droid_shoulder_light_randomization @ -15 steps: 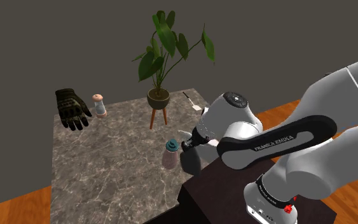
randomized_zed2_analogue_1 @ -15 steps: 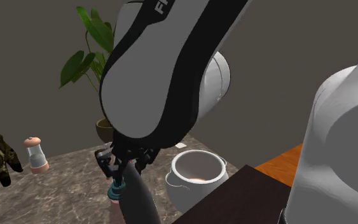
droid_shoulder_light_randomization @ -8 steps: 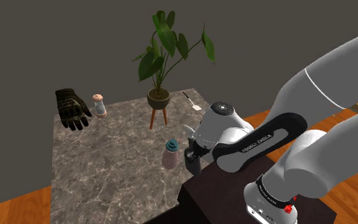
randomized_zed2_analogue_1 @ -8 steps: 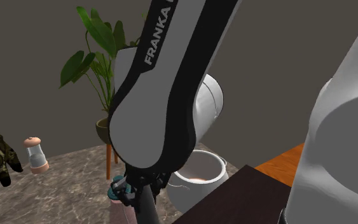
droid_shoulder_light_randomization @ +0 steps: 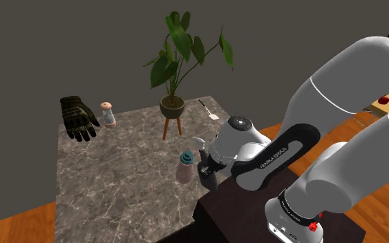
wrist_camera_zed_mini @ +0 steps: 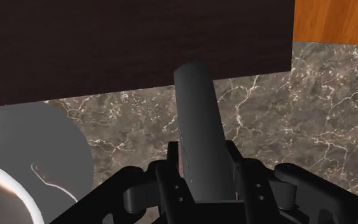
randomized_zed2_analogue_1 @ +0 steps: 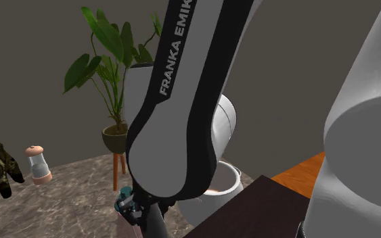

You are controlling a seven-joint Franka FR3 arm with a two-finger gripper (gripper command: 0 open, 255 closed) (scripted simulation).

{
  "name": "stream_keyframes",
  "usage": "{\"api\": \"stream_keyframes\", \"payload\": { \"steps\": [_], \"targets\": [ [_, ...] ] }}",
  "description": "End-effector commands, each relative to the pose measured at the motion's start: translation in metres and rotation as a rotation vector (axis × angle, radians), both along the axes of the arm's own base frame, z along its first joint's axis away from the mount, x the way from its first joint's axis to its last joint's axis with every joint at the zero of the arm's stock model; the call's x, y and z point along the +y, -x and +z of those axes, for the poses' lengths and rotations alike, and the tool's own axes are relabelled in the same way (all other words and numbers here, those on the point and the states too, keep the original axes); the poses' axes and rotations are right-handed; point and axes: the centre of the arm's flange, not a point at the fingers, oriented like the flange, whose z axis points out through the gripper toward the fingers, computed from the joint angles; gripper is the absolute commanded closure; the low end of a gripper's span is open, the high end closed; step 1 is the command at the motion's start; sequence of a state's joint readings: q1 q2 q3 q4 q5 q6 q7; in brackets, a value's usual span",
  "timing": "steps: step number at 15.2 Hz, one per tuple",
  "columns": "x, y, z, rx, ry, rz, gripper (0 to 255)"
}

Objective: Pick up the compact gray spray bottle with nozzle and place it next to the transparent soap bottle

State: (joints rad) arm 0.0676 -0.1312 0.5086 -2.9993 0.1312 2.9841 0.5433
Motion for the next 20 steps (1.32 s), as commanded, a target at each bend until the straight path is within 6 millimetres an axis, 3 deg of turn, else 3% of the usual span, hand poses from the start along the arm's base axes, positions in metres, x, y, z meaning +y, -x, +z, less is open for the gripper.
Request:
{"api": "stream_keyframes", "payload": {
  "steps": [1, 3, 4, 9, 13, 20],
  "targets": [
    [-0.003, 0.009, -0.008, 0.072, 0.032, 0.003, 255],
    [-0.003, 0.009, -0.008, 0.072, 0.032, 0.003, 255],
    [-0.004, 0.007, -0.002, 0.073, 0.031, 0.003, 0],
    [-0.003, 0.009, -0.008, 0.072, 0.032, 0.003, 0],
    [-0.003, 0.011, 0.042, 0.072, 0.032, 0.003, 0],
    [-0.003, 0.011, 0.042, 0.072, 0.032, 0.003, 0]
  ]
}}
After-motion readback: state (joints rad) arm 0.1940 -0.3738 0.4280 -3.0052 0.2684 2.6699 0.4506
